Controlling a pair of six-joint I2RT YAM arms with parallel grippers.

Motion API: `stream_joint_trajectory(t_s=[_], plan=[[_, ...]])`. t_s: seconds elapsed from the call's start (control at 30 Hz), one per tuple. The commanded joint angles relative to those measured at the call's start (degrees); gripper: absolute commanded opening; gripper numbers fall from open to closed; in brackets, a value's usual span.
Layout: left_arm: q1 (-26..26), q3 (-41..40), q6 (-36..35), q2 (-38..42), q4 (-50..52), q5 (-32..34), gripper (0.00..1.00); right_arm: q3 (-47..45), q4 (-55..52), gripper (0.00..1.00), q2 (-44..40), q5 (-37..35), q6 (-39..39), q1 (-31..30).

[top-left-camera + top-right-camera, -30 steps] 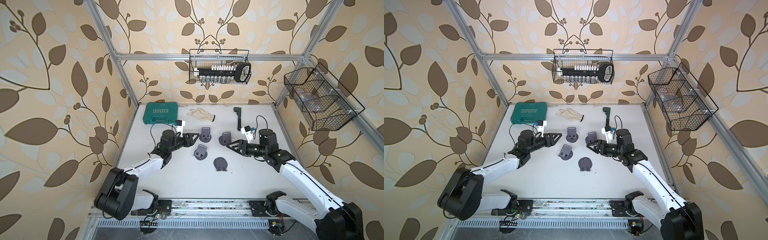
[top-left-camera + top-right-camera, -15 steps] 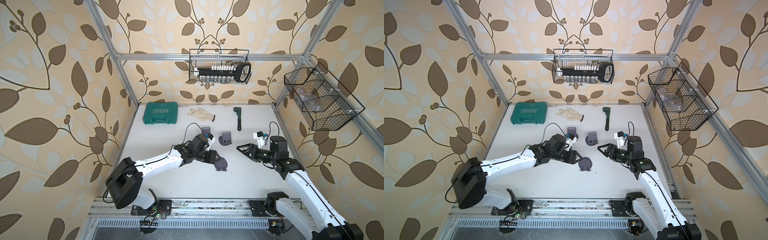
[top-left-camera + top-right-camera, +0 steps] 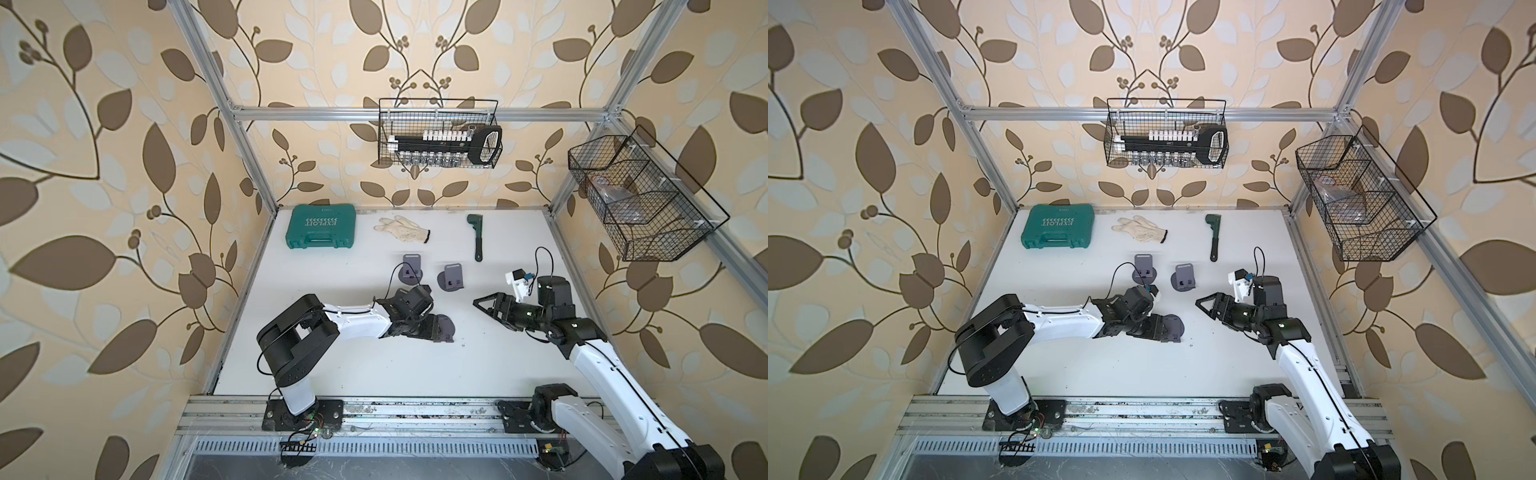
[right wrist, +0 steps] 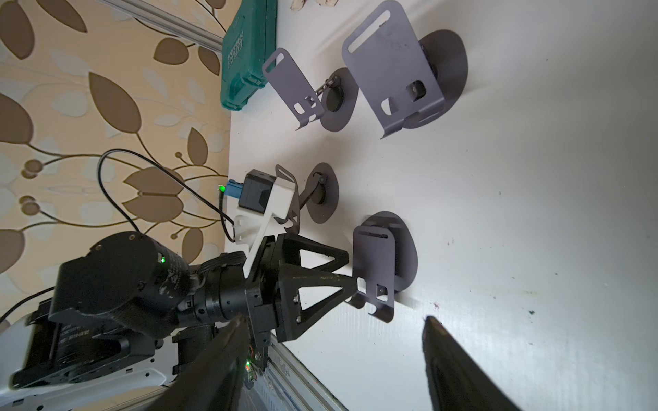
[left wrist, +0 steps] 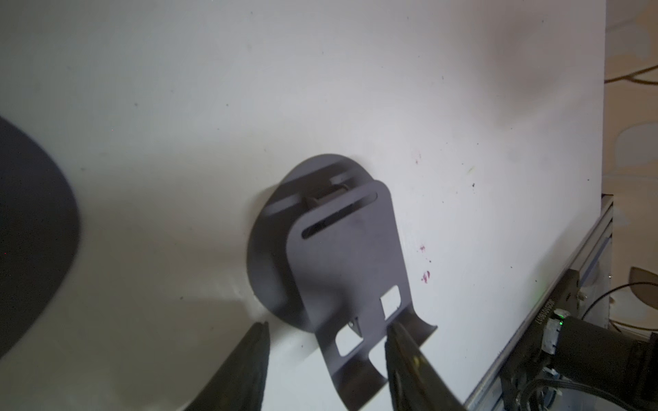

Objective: Open the phone stand
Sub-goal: Pick up the phone stand at the center of the board.

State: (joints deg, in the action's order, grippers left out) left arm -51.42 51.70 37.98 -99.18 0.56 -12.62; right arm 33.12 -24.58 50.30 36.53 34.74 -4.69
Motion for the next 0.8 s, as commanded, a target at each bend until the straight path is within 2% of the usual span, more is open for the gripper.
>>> stream_joint_trajectory(t_s=[0.0, 0.23, 0.77], plan=[[0.07, -0.40, 0.93, -0.98, -4.60, 2.05, 0.54, 0.45, -0.61, 0.73, 0.92, -0.44, -1.30, 0.23], [1.76, -1.60, 0.67, -2.25, -8.77, 1.15, 0.54, -0.13, 1.24, 0.73, 1.59, 1.41, -1.72, 0.21], [2.46, 2.10, -3.17, -5.68, -10.85, 0.56, 0.54, -0.52, 2.98, 0.72, 3.38, 2.71, -1.98, 0.21]])
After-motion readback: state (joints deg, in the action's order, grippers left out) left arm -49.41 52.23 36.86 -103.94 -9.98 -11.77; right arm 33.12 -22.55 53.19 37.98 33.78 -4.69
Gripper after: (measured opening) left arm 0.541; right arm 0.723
